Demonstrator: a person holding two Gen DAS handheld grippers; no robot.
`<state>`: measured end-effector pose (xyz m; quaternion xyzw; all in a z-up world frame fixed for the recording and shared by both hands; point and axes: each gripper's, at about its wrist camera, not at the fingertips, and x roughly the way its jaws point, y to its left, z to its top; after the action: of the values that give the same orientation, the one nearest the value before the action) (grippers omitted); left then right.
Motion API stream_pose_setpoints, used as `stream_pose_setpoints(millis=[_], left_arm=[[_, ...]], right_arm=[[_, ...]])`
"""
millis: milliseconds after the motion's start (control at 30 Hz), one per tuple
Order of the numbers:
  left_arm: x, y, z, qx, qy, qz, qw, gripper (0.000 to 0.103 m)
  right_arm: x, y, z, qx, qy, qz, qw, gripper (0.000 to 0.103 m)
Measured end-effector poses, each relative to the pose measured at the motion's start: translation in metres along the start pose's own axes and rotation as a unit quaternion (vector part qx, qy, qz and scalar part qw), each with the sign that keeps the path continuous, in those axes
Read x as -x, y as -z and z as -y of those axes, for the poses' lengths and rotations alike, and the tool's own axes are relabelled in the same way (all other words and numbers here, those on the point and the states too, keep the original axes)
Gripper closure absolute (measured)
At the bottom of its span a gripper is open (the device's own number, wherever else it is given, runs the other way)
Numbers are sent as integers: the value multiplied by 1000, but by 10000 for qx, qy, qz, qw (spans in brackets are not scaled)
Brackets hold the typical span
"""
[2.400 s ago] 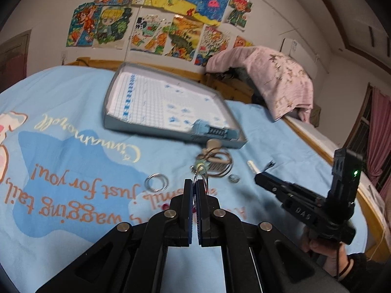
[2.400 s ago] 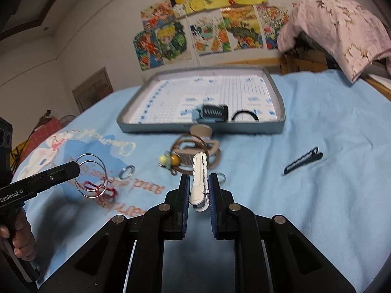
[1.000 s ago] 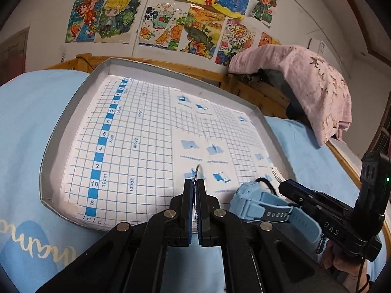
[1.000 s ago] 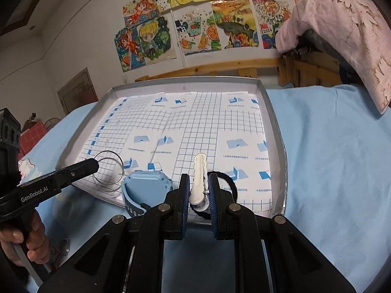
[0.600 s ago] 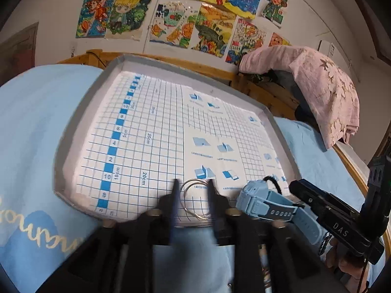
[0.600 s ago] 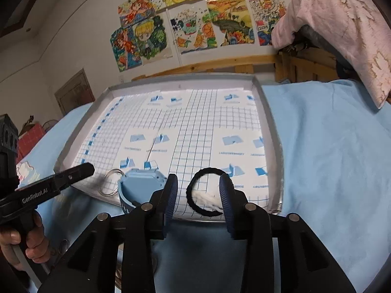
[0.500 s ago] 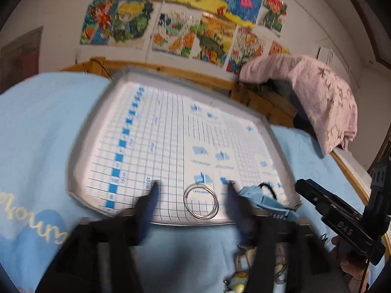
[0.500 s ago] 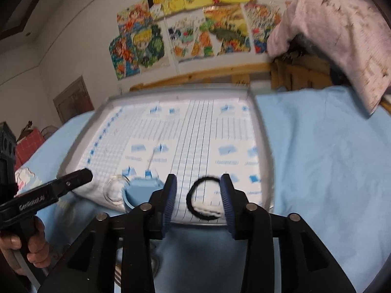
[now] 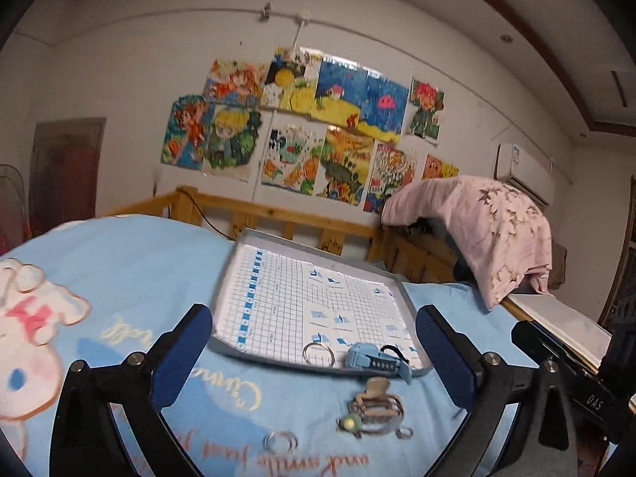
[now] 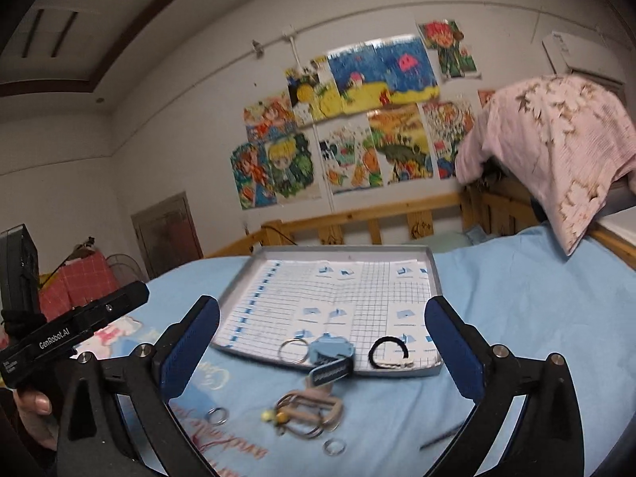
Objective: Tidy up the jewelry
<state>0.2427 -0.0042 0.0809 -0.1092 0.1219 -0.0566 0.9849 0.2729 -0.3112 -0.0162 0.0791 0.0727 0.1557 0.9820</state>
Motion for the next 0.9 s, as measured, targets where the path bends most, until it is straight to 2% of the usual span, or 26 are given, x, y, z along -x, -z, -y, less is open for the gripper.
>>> stream_pose_setpoints(millis=[133, 333, 633, 733, 900], left_arm=[[42, 10, 1, -130, -90, 159, 9997, 0], [98, 31, 1, -336, -276, 200, 9989, 0], [154, 70, -8, -418, -479, 112, 9979, 0], [166, 84, -13, -426, -573, -8, 9974, 0], [171, 99, -24, -305, -667, -333, 9967, 0]], right_arm=[[49, 9, -23, 347, 162, 318, 9988, 2], [104, 25, -43, 436, 269, 489, 9975, 2], [152, 64, -51, 362, 459, 143, 9982, 2], [162, 73, -52, 386, 639, 5, 9972, 2], [173, 86, -57, 560, 1237, -394, 9900, 2]])
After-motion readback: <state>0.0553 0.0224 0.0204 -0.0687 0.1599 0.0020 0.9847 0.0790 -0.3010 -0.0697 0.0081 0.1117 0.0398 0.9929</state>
